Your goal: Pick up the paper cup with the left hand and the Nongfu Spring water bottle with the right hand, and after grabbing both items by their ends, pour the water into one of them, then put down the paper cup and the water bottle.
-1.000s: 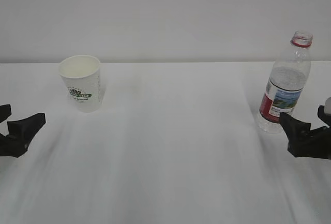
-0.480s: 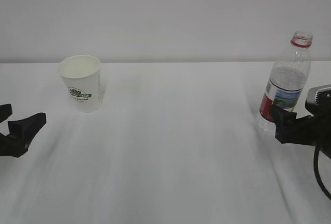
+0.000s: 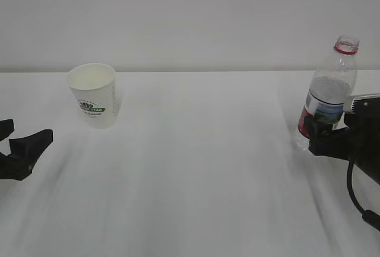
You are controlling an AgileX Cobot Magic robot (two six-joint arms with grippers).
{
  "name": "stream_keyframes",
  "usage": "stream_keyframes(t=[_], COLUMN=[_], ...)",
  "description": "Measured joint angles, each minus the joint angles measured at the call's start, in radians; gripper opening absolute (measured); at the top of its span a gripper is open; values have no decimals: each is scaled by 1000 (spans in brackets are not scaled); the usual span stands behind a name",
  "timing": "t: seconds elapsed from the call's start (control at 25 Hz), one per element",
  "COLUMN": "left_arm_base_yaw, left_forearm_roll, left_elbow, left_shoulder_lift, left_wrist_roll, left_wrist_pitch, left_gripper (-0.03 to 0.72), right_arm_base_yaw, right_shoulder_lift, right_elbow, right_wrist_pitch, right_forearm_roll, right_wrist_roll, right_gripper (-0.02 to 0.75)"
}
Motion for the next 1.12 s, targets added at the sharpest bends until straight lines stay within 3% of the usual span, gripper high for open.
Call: stream_keyframes(t=[0.88, 1.12], left_arm_base_yaw=[0, 0], left_forearm_roll=[2, 2], left_elbow=[0, 0], left_shoulder_lift=[0, 0], left_wrist_roll=[0, 0], left_wrist_pitch=[0, 0], left_gripper=[612, 588], right_arm_base_yaw=[0, 0], right_shoulder_lift=[116, 116], right_elbow=[-142, -153], right_wrist_pitch=[0, 0], right_forearm_roll=[6, 6], right_wrist_roll=[2, 2], right_gripper=[626, 569])
